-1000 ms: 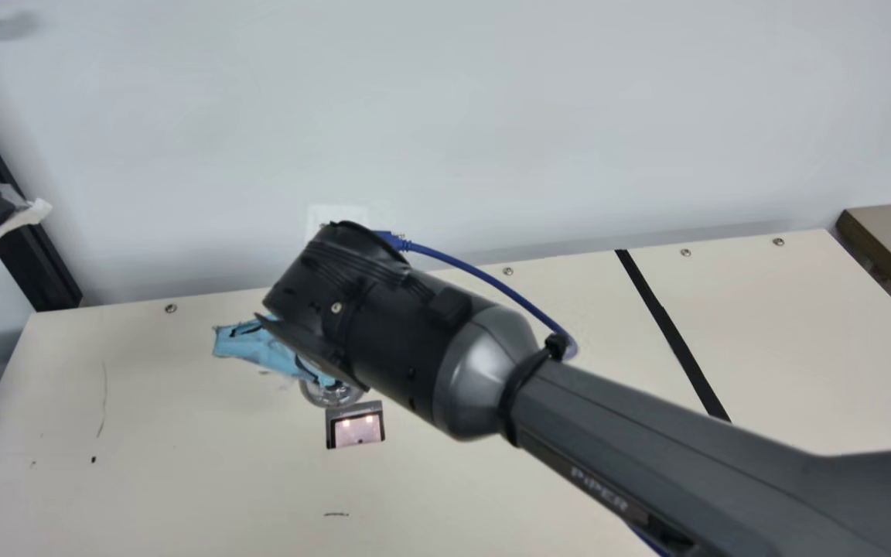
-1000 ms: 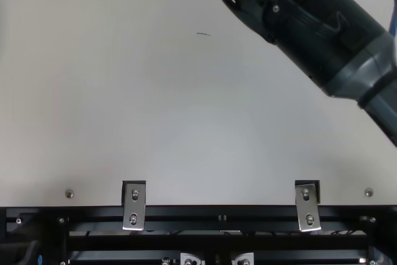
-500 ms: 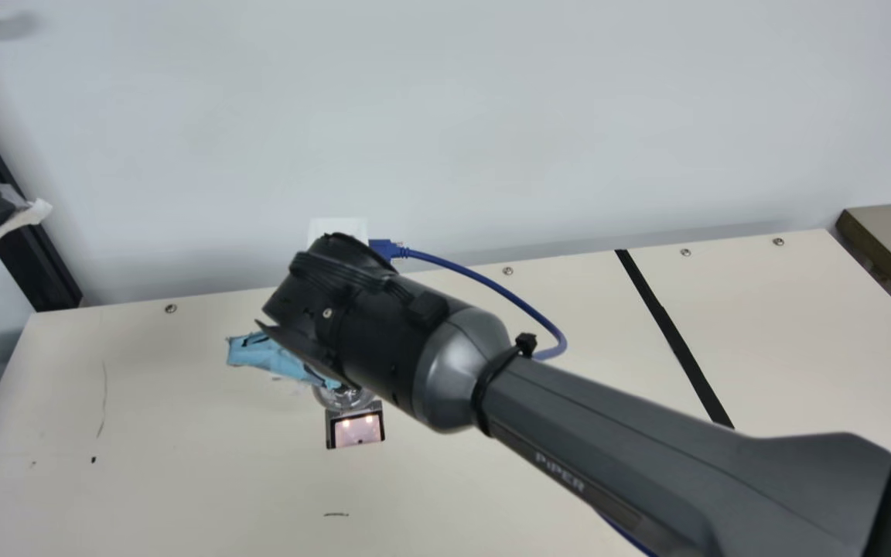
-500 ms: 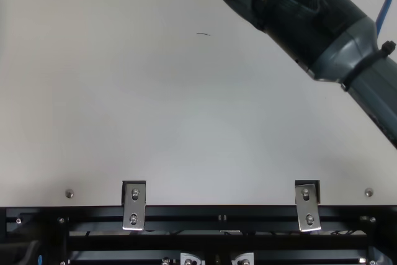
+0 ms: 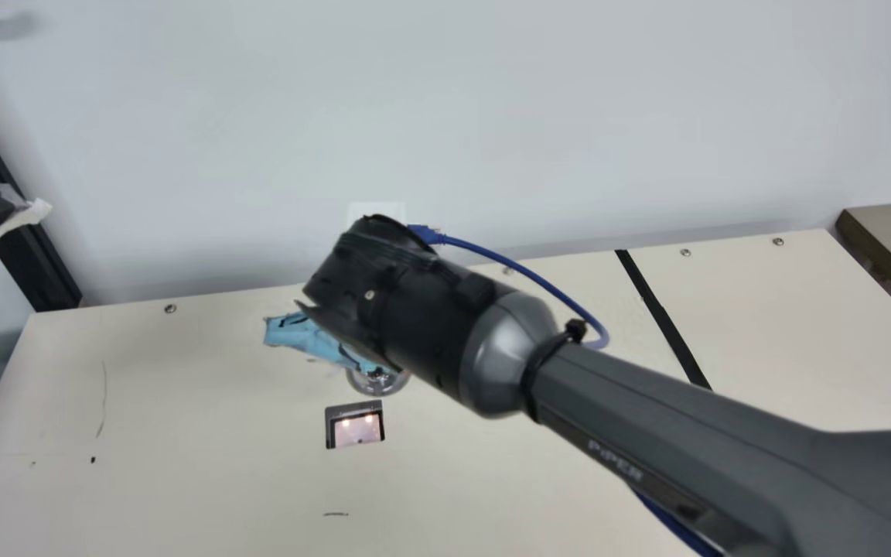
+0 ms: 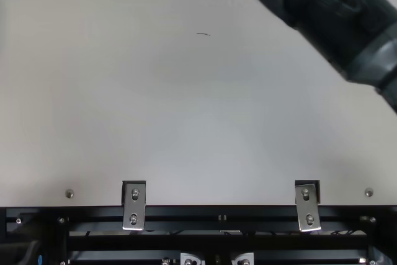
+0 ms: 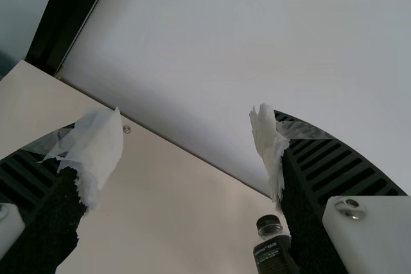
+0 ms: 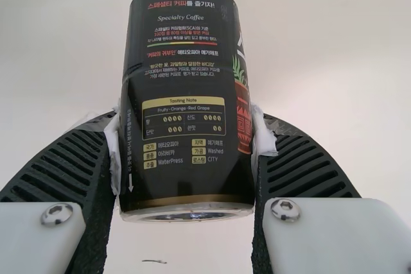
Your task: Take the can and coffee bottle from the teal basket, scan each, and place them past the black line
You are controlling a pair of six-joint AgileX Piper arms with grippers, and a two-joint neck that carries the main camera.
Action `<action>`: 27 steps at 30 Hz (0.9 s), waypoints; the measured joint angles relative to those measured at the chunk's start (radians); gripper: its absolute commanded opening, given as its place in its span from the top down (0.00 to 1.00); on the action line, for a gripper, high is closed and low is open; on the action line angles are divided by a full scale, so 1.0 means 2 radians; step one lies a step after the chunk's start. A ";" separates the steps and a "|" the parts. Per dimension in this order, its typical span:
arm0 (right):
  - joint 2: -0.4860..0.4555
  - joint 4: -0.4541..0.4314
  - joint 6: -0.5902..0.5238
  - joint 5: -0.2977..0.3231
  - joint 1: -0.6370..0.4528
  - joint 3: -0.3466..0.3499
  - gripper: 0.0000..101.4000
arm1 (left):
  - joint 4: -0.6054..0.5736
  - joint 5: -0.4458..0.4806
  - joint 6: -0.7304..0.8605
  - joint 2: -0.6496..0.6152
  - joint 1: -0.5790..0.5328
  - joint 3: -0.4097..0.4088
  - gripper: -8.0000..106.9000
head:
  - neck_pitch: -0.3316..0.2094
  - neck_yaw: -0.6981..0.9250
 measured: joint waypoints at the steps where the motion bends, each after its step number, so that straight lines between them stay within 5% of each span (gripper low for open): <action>1: -0.005 -0.003 0.003 -0.001 -0.003 0.005 1.00 | 0.000 0.000 0.000 0.000 0.000 0.000 0.15 | 0.000 -0.003; 27: -0.126 -0.042 0.049 0.002 -0.076 0.142 1.00 | 0.000 0.000 0.000 0.000 0.000 0.000 0.15 | 0.000 -0.243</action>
